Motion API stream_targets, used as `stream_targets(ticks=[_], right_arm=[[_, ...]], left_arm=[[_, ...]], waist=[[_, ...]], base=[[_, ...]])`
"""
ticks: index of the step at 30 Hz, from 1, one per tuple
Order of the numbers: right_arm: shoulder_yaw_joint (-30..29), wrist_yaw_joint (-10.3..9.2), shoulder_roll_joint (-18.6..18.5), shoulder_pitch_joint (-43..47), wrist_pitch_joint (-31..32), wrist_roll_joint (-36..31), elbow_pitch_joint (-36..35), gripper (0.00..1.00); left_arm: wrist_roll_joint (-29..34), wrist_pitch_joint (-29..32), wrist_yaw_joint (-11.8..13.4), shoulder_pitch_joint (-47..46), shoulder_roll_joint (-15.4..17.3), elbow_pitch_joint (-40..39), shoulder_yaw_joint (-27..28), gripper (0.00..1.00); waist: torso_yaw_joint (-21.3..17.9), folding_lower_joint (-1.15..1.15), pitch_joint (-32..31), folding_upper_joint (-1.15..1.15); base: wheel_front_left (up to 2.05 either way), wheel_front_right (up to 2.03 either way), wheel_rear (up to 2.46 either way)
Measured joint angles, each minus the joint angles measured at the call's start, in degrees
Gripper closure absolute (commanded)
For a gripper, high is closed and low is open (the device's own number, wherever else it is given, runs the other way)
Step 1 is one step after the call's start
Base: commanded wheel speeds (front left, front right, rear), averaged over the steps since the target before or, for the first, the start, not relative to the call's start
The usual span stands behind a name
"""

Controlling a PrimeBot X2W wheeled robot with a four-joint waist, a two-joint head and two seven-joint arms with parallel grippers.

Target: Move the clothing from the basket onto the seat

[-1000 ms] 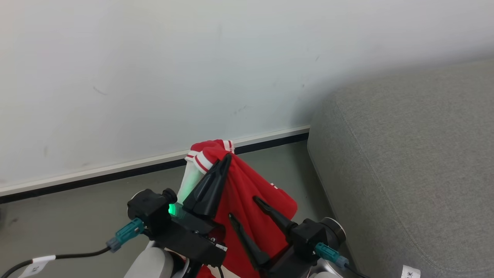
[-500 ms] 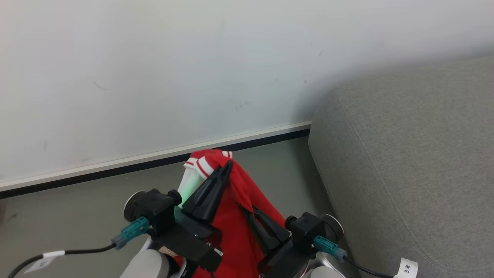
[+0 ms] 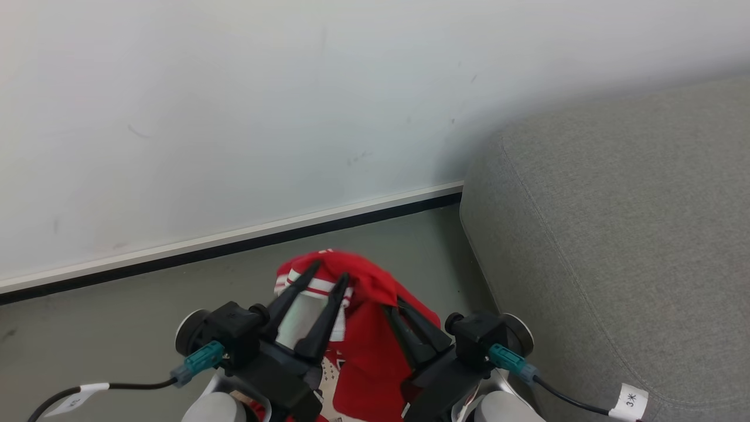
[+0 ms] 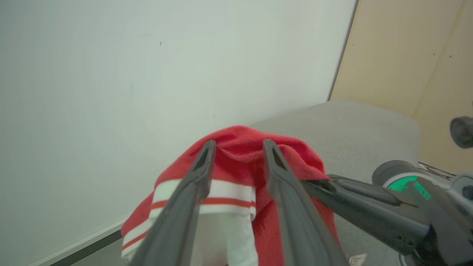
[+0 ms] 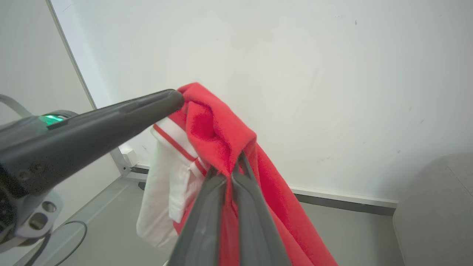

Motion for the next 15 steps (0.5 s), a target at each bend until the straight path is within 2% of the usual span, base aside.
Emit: stream_targets(ticks=[15], right_arm=[[-6.66,0.0,-0.57,2.35,0.02,-2.57,-2.69,1.0]], left_arm=[[0.1,-0.53,0.49,1.35,1.37,1.93,-1.07,0.0]], waist=[[-1.23,0.0,-0.18,0.0]], base=[[0.0,0.0,0.0]])
